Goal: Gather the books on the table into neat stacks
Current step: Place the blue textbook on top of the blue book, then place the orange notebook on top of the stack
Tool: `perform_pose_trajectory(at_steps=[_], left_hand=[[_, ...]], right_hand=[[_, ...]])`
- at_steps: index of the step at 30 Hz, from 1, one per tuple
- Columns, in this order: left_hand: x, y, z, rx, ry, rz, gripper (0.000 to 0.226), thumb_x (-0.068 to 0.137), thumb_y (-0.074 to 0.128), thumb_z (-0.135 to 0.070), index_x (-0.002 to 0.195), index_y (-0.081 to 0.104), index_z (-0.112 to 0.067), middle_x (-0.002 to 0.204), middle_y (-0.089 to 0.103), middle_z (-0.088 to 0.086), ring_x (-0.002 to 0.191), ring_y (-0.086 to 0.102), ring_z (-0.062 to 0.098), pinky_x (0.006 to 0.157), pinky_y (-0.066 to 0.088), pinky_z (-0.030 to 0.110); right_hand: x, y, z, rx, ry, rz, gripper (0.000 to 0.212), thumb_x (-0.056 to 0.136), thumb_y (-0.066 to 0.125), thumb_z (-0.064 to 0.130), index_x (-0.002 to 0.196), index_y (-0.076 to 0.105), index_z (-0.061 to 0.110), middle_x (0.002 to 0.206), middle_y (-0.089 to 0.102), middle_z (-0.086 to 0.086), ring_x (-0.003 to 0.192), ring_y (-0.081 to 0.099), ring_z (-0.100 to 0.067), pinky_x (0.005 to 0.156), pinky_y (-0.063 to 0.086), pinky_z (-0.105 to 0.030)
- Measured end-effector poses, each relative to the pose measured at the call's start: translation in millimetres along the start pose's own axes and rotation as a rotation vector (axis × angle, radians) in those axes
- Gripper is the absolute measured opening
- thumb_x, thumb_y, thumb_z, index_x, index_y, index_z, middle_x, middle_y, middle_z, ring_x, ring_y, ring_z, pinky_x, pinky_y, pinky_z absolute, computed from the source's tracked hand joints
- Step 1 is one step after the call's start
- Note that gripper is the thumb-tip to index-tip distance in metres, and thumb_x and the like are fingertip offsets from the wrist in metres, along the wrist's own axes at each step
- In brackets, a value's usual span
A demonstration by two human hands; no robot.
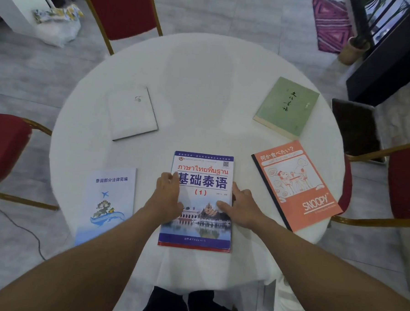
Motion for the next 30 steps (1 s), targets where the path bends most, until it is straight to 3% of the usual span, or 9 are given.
perform_pose_trajectory(at_steps=[2, 4, 6, 8, 12, 17, 22, 26, 30], left_hand=[[4, -1, -21, 0.019, 0.124, -0.074, 0.075, 0.082, 0.073, -0.019, 0.142, 0.027, -0.016, 0.141, 0.027, 0.007, 0.130, 0.030, 0.024, 0.106, 0.044, 0.039], [12, 0, -48, 0.043, 0.223, -0.104, 0.064, 0.085, 0.069, -0.017, 0.138, 0.035, -0.012, 0.136, 0.033, 0.009, 0.125, 0.035, 0.024, 0.104, 0.043, 0.032], [19, 8, -77, 0.034, 0.266, -0.055, 0.060, 0.088, 0.065, -0.017, 0.140, 0.037, -0.008, 0.135, 0.037, 0.010, 0.123, 0.040, 0.023, 0.102, 0.043, 0.031], [27, 19, -107, 0.015, 0.301, 0.011, 0.054, 0.090, 0.062, -0.018, 0.138, 0.041, -0.005, 0.135, 0.040, 0.011, 0.123, 0.042, 0.025, 0.102, 0.042, 0.033], [44, 50, -162, 0.047, 0.301, 0.177, 0.050, 0.093, 0.057, -0.029, 0.134, 0.048, -0.001, 0.135, 0.044, 0.016, 0.125, 0.047, 0.032, 0.105, 0.042, 0.038], [55, 86, -200, 0.029, 0.208, 0.298, 0.050, 0.091, 0.057, -0.037, 0.129, 0.052, -0.005, 0.131, 0.045, 0.017, 0.120, 0.050, 0.032, 0.103, 0.044, 0.039], [60, 101, -221, -0.320, 0.001, 0.292, 0.057, 0.084, 0.071, -0.031, 0.134, 0.049, -0.012, 0.138, 0.042, 0.011, 0.127, 0.048, 0.031, 0.105, 0.046, 0.041], [66, 103, -221, -0.596, -0.262, 0.291, 0.053, 0.082, 0.072, -0.017, 0.129, 0.051, -0.009, 0.133, 0.052, 0.011, 0.117, 0.057, 0.029, 0.090, 0.054, 0.036], [70, 98, -215, -0.789, -0.286, 0.320, 0.045, 0.083, 0.068, -0.003, 0.126, 0.054, -0.005, 0.124, 0.064, 0.010, 0.107, 0.065, 0.027, 0.074, 0.058, 0.031]], right_hand=[[-5, -10, -5, 0.003, -0.001, -0.089, 0.057, 0.092, 0.063, 0.048, 0.141, 0.042, 0.030, 0.135, 0.044, -0.007, 0.114, 0.054, -0.021, 0.093, 0.052, -0.035], [-10, -27, -16, 0.000, 0.029, -0.205, 0.065, 0.093, 0.060, 0.050, 0.149, 0.039, 0.023, 0.142, 0.042, -0.006, 0.124, 0.052, -0.023, 0.102, 0.049, -0.039], [-16, -51, -28, -0.003, 0.039, -0.325, 0.060, 0.095, 0.059, 0.048, 0.147, 0.043, 0.022, 0.141, 0.044, -0.006, 0.126, 0.051, -0.025, 0.104, 0.048, -0.044], [-20, -76, -44, -0.031, 0.064, -0.430, 0.053, 0.095, 0.059, 0.043, 0.141, 0.049, 0.019, 0.134, 0.046, -0.008, 0.122, 0.051, -0.027, 0.102, 0.046, -0.040], [-22, -121, -80, -0.109, 0.200, -0.549, 0.061, 0.091, 0.064, 0.039, 0.143, 0.047, 0.014, 0.142, 0.042, -0.009, 0.133, 0.041, -0.029, 0.109, 0.039, -0.043], [-21, -159, -122, -0.229, 0.397, -0.473, 0.098, 0.063, 0.083, 0.057, 0.141, 0.040, 0.016, 0.148, 0.039, -0.009, 0.140, 0.033, -0.031, 0.112, 0.036, -0.050], [-14, -164, -140, -0.136, 0.505, -0.417, 0.130, 0.046, 0.091, 0.063, 0.149, 0.026, 0.018, 0.150, 0.030, -0.010, 0.141, 0.029, -0.033, 0.112, 0.036, -0.052], [-12, -159, -135, -0.220, 0.581, -0.390, 0.132, 0.040, 0.091, 0.067, 0.145, 0.029, 0.017, 0.144, 0.034, -0.011, 0.137, 0.032, -0.032, 0.109, 0.038, -0.048], [-15, -147, -133, -0.180, 0.615, -0.377, 0.130, 0.037, 0.091, 0.067, 0.139, 0.026, 0.018, 0.138, 0.033, -0.011, 0.133, 0.030, -0.031, 0.103, 0.038, -0.045]])
Point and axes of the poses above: each hand's wrist, its own x-axis towards the middle knuckle, its own y-axis out of the palm, z = x × y, the point moved 3 cm from there along x, towards the middle knuckle
